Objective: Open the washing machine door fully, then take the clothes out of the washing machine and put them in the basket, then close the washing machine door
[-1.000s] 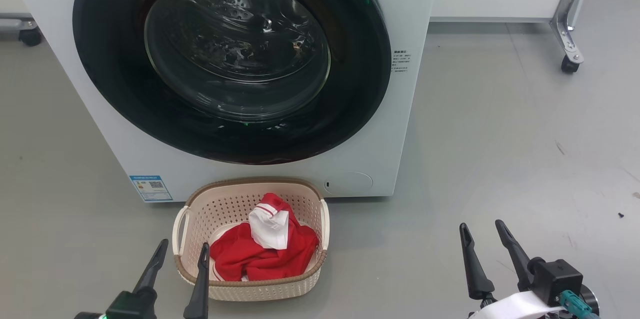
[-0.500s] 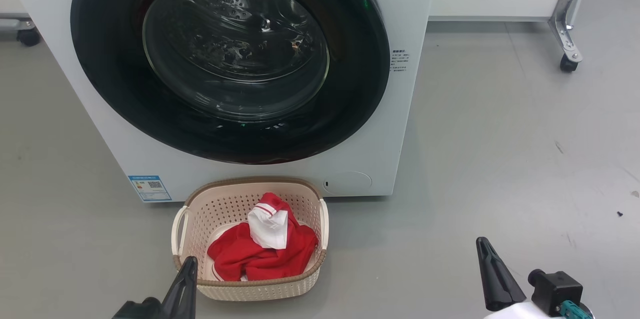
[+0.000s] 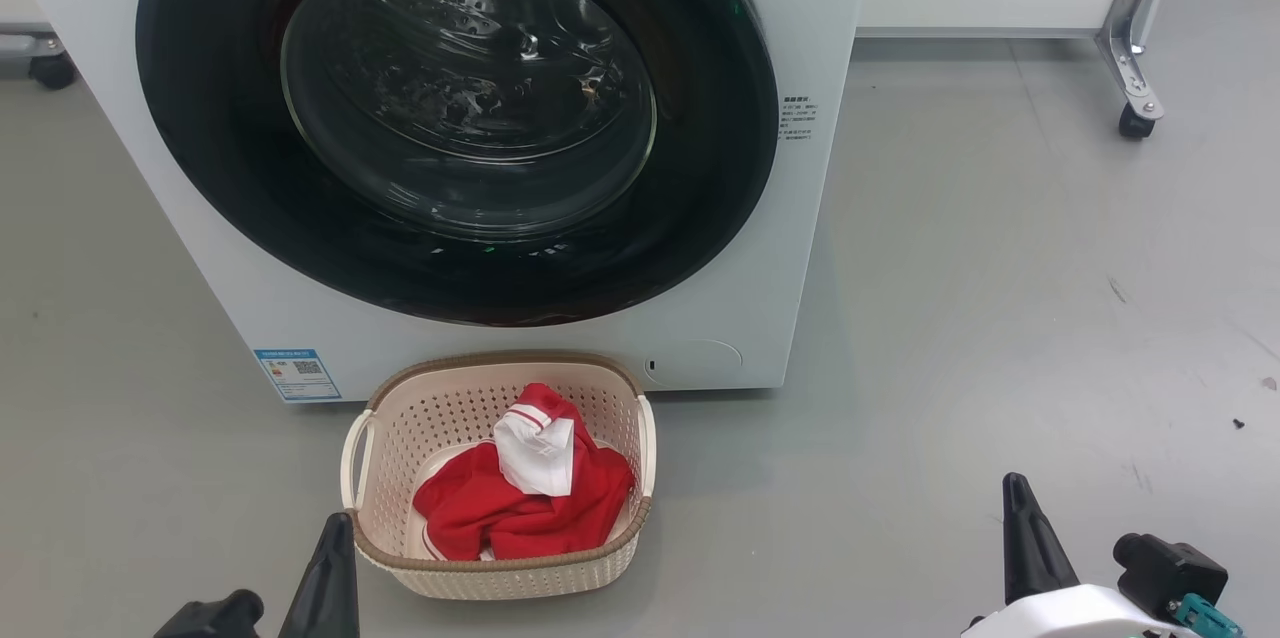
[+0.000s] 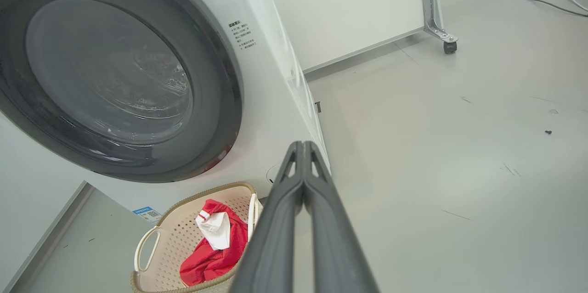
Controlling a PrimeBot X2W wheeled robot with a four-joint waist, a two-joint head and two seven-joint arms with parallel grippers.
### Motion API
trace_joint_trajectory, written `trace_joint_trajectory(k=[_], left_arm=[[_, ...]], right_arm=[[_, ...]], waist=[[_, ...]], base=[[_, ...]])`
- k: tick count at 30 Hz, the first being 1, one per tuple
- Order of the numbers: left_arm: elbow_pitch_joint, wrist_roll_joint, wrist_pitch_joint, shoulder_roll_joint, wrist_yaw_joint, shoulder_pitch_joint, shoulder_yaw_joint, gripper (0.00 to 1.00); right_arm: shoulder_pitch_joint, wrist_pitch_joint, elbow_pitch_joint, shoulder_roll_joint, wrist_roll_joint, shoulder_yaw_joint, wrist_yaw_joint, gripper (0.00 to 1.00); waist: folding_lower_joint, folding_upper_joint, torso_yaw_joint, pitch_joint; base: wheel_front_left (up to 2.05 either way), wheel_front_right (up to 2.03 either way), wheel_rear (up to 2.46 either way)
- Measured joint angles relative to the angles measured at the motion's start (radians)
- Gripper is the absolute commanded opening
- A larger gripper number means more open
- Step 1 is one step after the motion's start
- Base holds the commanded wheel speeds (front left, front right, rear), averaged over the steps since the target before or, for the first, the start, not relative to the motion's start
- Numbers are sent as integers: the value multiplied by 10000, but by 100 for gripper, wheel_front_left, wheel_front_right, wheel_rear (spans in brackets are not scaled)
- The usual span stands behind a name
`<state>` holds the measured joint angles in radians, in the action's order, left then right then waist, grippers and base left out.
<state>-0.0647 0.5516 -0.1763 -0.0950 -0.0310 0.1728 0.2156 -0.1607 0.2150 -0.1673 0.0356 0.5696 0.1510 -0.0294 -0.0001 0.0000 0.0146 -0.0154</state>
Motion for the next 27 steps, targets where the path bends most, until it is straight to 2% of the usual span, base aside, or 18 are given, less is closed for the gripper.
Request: trace_joint_trajectory(k=[27], left_arm=[[-510, 3743, 759, 2, 341, -572, -696, 0]], right_arm=[[593, -869, -128, 230, 3697, -662, -155, 0]], waist=[[0, 0, -49, 72]], base=[[0, 0, 0]])
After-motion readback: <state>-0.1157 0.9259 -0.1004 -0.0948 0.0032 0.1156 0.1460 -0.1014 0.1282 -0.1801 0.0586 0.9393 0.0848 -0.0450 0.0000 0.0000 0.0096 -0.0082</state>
